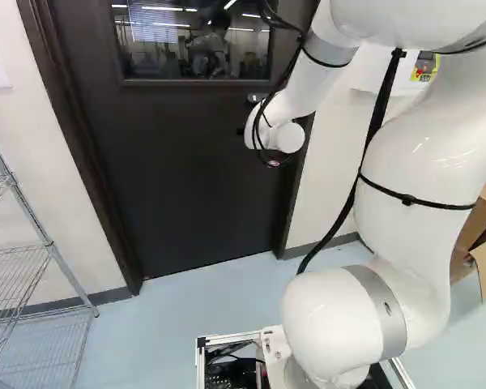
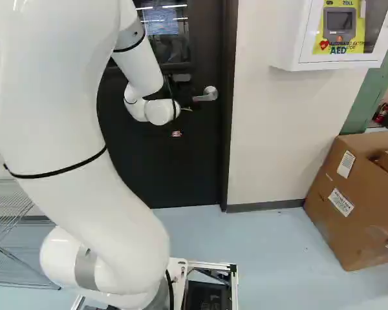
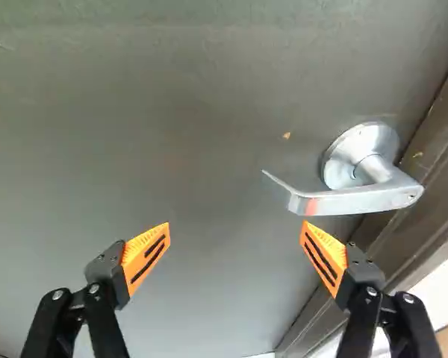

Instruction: Open the door and move inside

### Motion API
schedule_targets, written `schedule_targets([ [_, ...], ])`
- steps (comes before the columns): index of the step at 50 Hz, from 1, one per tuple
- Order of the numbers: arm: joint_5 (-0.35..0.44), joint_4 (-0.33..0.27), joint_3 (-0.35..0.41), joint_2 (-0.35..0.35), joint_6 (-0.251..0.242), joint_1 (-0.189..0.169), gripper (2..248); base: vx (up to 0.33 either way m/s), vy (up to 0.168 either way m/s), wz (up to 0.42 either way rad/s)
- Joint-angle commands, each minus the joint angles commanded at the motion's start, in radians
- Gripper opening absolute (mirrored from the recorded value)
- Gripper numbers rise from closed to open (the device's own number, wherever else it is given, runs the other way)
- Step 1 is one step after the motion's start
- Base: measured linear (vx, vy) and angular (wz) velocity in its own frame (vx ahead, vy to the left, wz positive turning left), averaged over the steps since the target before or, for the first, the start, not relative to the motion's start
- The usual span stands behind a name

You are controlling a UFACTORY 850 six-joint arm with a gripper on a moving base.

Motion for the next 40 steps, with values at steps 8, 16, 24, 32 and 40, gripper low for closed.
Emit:
schedule_targets([
  [8, 0.000, 0.000, 0.001, -0.016, 0.000, 0.000, 247, 0.000, 0.000, 0.000],
  [16, 0.000, 0.000, 0.002, -0.031, 0.000, 0.000, 247, 0.000, 0.000, 0.000],
  [24, 0.000, 0.000, 0.009, -0.030, 0.000, 0.000, 247, 0.000, 0.000, 0.000],
  [32, 0.000, 0.000, 0.042, 0.006, 0.000, -0.004, 247, 0.000, 0.000, 0.000],
  [40, 0.000, 0.000, 0.083, 0.060, 0.000, -0.010, 247, 0.000, 0.000, 0.000],
])
